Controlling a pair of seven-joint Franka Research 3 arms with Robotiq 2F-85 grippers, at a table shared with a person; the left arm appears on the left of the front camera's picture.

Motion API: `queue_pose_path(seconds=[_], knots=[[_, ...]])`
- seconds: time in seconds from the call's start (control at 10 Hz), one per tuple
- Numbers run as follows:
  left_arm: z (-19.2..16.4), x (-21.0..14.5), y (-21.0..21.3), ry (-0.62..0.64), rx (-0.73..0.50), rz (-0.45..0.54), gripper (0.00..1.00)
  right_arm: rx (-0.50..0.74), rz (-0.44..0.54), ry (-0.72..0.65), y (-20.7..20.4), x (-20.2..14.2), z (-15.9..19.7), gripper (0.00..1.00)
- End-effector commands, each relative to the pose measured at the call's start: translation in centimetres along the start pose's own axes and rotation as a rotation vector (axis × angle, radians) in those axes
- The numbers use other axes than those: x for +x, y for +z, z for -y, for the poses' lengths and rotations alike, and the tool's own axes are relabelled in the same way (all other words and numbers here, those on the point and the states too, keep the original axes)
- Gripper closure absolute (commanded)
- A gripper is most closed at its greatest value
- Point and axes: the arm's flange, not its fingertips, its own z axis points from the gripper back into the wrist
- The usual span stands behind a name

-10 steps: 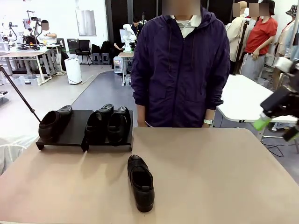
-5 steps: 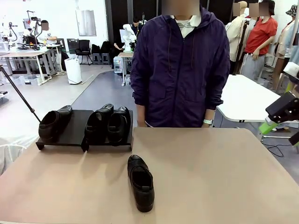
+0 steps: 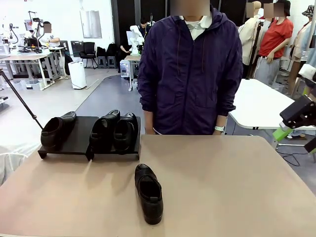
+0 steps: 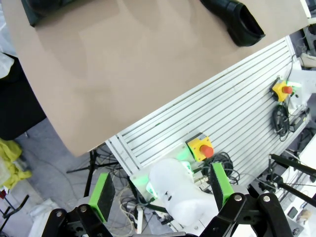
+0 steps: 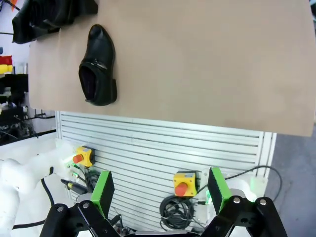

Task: Organize the shoes by placing them on the stand.
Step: Place the Shoe from the middle of the table onto the Shoes Stand.

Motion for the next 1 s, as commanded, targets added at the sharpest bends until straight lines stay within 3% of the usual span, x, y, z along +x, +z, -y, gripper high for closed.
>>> queue_pose_path(seconds=[0.0, 0.4, 0.6, 0.7, 0.8, 0.9], knots=[[0.1, 0.0, 0.1, 0.003, -0.011, -0.001, 0.00, 0.025, -0.010, 0.014, 0.2, 0.2, 0.0, 0.00], [0.0, 0.0, 0.0, 0.000, 0.000, 0.000, 0.00, 0.025, -0.010, 0.014, 0.2, 0.2, 0.0, 0.00], [9.8, 3.7, -2.5, 0.033, 0.153, -0.022, 0.00, 0.025, -0.010, 0.014, 0.2, 0.2, 0.0, 0.00], [15.4, 5.7, -5.0, -0.029, 0.183, -0.046, 0.00, 0.025, -0.010, 0.014, 0.2, 0.2, 0.0, 0.00], [20.9, 7.7, -8.5, -0.067, 0.180, -0.145, 0.00, 0.025, -0.010, 0.014, 0.2, 0.2, 0.0, 0.00], [24.4, 8.8, -11.2, -0.010, 0.180, -0.084, 0.00, 0.025, -0.010, 0.014, 0.2, 0.2, 0.0, 0.00]])
